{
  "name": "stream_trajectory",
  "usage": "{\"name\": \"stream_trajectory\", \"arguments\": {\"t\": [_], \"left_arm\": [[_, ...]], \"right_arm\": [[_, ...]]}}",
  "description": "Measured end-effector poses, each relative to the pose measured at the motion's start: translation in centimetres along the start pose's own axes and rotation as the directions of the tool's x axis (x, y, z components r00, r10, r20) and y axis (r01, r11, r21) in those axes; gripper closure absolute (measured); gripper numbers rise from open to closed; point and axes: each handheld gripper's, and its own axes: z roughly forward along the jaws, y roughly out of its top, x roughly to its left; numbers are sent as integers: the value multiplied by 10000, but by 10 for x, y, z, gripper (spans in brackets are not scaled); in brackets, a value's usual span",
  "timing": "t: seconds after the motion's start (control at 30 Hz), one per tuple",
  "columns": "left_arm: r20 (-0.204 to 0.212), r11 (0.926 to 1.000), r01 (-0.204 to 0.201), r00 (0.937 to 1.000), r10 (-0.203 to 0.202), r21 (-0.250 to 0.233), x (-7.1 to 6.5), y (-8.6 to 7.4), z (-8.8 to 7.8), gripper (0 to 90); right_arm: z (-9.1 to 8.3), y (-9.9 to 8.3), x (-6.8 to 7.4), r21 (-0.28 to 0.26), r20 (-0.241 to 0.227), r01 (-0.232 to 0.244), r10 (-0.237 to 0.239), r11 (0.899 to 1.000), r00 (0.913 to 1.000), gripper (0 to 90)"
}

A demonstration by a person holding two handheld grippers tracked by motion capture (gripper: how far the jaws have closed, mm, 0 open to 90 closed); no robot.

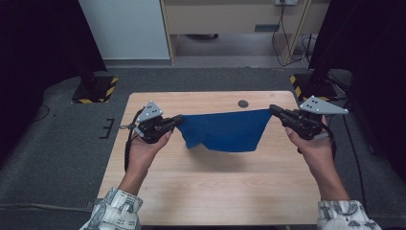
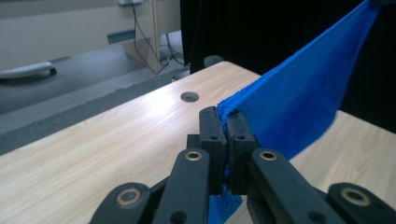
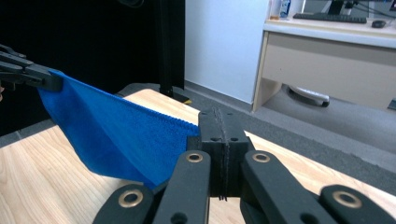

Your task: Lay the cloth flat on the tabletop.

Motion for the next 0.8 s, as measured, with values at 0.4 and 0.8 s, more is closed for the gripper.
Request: {"name": "stream_trajectory", "arguments": {"t": [0.4,0.8], "left_arm": [[88,9975,-665,9977,667,-250,-14,24,-27,872],[226,9945,-975,9949,983,-374,-27,27,-56,867]], "right_arm": [[-19,17,8,-630,-128,187,-195,9978,9997,900],[-38,22,25,-977,-429,515,-559,9939,9975,900]]}}
